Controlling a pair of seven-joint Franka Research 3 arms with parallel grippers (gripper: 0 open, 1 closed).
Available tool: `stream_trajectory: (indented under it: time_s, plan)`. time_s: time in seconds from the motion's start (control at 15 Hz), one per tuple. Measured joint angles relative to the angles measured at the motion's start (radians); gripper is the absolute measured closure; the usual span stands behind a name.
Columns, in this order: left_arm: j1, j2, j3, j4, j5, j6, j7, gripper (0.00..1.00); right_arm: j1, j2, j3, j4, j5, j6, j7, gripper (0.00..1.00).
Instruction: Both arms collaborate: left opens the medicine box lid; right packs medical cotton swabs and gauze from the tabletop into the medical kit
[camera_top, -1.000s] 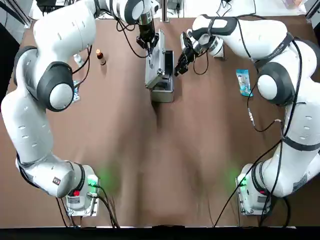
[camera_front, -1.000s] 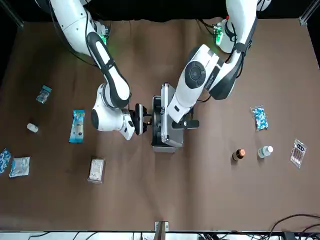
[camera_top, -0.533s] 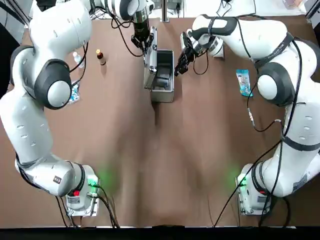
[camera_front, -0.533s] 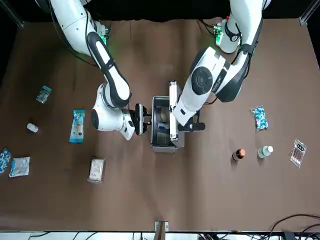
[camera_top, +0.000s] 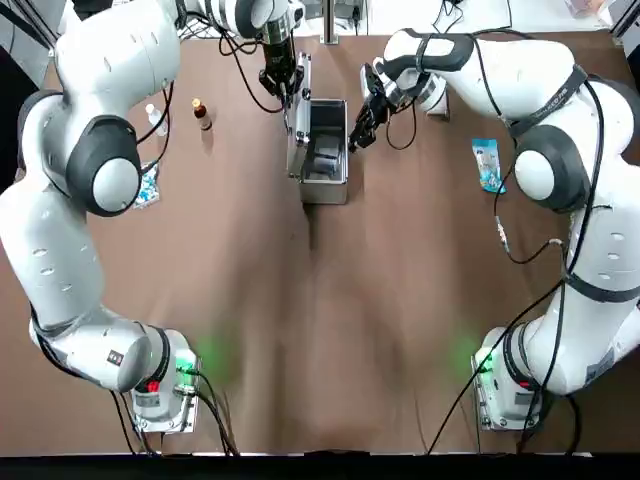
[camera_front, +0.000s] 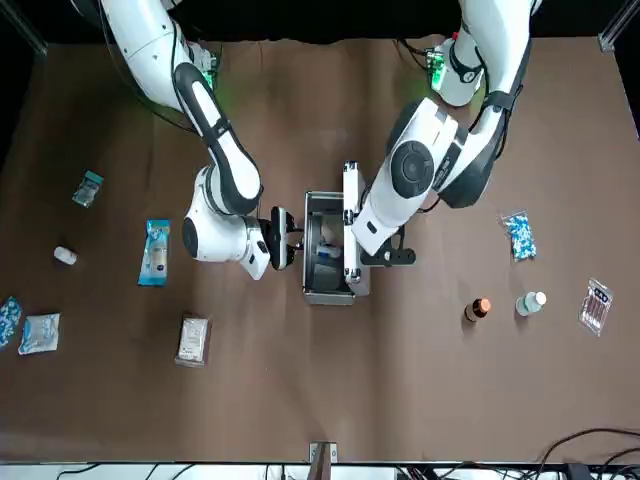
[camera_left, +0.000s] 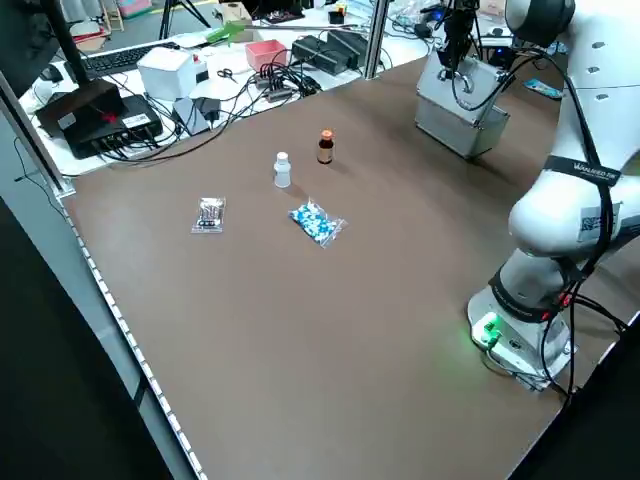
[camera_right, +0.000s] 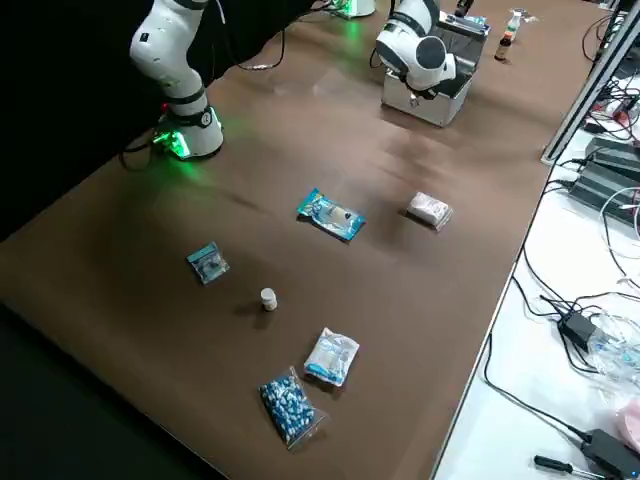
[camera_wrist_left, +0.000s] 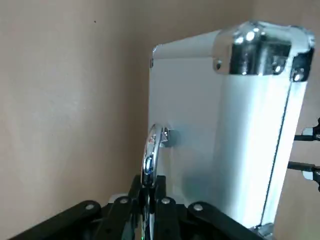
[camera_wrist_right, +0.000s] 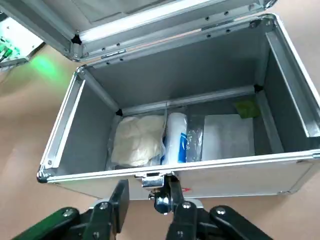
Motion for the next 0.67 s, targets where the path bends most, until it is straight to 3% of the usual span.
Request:
stream_trajectory:
  time_s: [0.33,0.53,0.67]
  plan:
    - [0.029,-0.001,0.004,-0.006,0.002,-0.009,0.018,0.84,0.003,-0.002,-0.001,0.000,0.000,0.001,0.000,0.59]
    - [0.066,-0.004,0.016,-0.002,0.016,0.001,0.034,0.66,0.005,-0.002,-0.002,-0.001,0.000,0.001,0.000,0.59]
    - [0.085,-0.009,0.017,0.000,0.018,0.001,0.044,0.61,0.005,-0.002,-0.002,-0.001,0.000,0.001,0.000,0.59]
